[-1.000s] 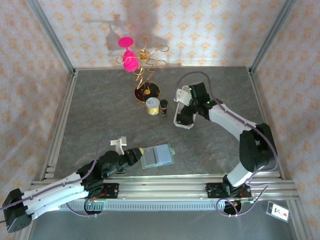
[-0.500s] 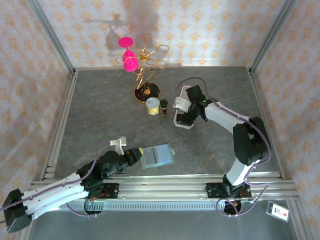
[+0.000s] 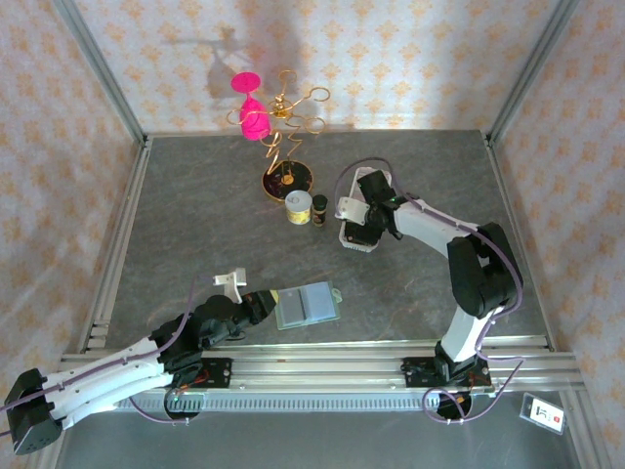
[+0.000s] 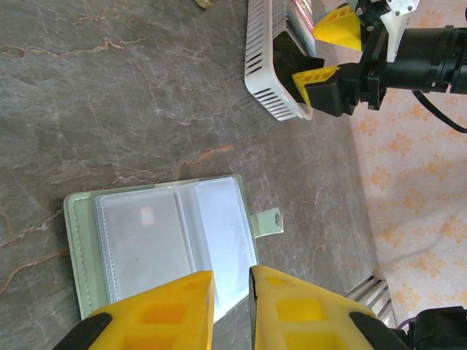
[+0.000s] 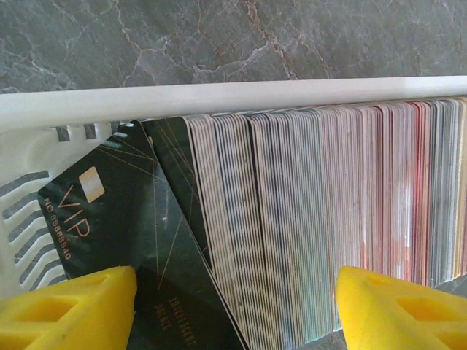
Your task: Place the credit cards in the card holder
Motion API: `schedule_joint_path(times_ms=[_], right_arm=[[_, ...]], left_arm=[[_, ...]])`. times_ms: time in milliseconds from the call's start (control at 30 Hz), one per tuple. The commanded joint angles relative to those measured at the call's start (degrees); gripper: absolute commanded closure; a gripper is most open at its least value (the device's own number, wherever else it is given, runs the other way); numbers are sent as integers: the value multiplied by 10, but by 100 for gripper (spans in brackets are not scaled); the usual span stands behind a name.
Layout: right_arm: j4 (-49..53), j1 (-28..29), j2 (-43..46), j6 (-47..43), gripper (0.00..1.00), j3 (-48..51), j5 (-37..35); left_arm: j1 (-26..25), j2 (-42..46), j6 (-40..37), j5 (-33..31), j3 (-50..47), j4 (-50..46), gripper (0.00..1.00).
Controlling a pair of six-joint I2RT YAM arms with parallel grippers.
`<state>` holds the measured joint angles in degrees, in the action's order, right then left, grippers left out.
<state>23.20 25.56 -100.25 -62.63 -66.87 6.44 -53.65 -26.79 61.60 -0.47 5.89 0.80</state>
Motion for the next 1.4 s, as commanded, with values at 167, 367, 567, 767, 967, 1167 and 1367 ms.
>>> schedule_joint_path(times_ms=[167, 367, 567, 767, 967, 1167, 1367], right_arm=[[6, 2, -4, -14, 42, -15, -31], [7, 5, 5, -18, 47, -18, -31], [1, 8, 8, -29, 47, -18, -46], [-9, 16, 14, -40, 47, -17, -49], [-19, 18, 21, -53, 48, -19, -52], [-16, 19, 32, -59, 50, -19, -42], [-14, 20, 37, -59, 54, -16, -38]], left_arm=[[-5, -19, -3, -4, -9, 11, 80], [-4, -21, -2, -1, -9, 16, 80], [-5, -19, 1, 2, -8, 18, 81], [-5, -19, 2, 6, -8, 21, 82], [-4, -18, 5, 8, -10, 22, 83], [-5, -19, 7, 11, -9, 28, 84], [-4, -18, 8, 13, -9, 27, 85]])
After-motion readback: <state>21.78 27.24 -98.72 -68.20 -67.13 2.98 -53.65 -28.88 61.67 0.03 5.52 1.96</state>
